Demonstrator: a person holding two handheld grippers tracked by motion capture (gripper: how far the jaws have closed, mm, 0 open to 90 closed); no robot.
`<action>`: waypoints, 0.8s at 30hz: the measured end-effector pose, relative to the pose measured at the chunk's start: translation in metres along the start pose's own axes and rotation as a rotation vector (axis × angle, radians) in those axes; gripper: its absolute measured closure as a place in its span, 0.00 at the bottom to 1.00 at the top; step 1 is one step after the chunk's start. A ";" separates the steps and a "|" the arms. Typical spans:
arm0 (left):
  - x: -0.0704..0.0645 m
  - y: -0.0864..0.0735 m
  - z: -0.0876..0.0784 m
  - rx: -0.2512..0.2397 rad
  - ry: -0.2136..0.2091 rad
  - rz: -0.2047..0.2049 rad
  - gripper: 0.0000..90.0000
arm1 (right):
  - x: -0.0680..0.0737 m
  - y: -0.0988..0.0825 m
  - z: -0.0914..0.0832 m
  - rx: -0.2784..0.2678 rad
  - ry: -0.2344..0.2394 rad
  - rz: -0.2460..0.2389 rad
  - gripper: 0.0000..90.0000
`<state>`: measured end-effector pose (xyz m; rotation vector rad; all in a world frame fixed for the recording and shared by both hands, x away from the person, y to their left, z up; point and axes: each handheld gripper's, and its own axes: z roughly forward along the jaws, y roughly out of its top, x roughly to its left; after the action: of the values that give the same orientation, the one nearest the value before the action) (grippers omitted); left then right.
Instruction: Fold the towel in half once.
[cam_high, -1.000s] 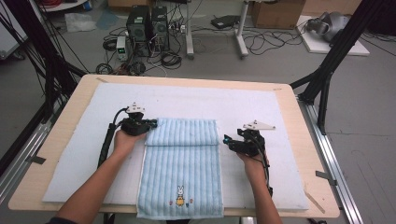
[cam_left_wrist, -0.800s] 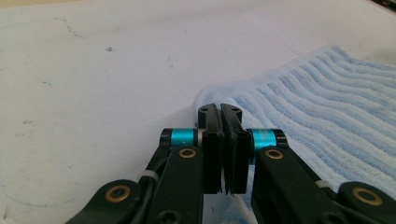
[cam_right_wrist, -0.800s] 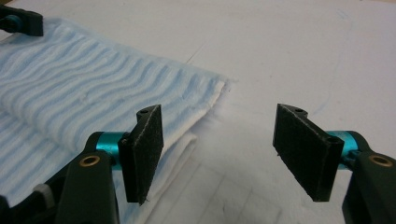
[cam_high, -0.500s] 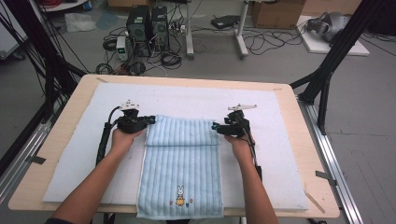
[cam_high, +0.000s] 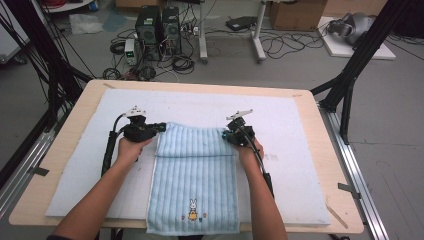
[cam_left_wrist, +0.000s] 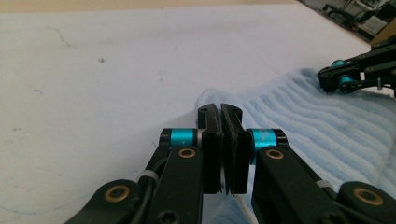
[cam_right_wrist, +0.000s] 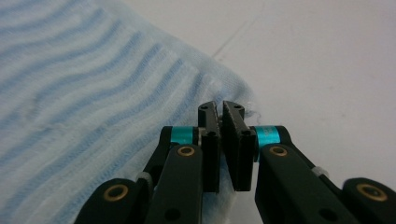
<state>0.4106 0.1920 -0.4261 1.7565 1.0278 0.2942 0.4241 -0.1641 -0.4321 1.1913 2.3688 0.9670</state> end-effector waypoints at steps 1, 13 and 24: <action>-0.002 0.003 -0.006 -0.019 -0.010 -0.002 0.96 | -0.001 0.000 -0.004 -0.021 0.015 0.015 0.95; -0.018 0.010 -0.037 -0.060 -0.089 0.019 0.96 | -0.002 -0.004 -0.064 -0.197 0.126 0.049 0.95; -0.038 -0.012 -0.056 -0.037 -0.109 0.086 0.96 | 0.013 -0.032 -0.091 -0.256 0.192 0.048 0.95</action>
<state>0.3468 0.2006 -0.4016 1.7663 0.8662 0.2666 0.3483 -0.2066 -0.3891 1.1049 2.2754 1.4096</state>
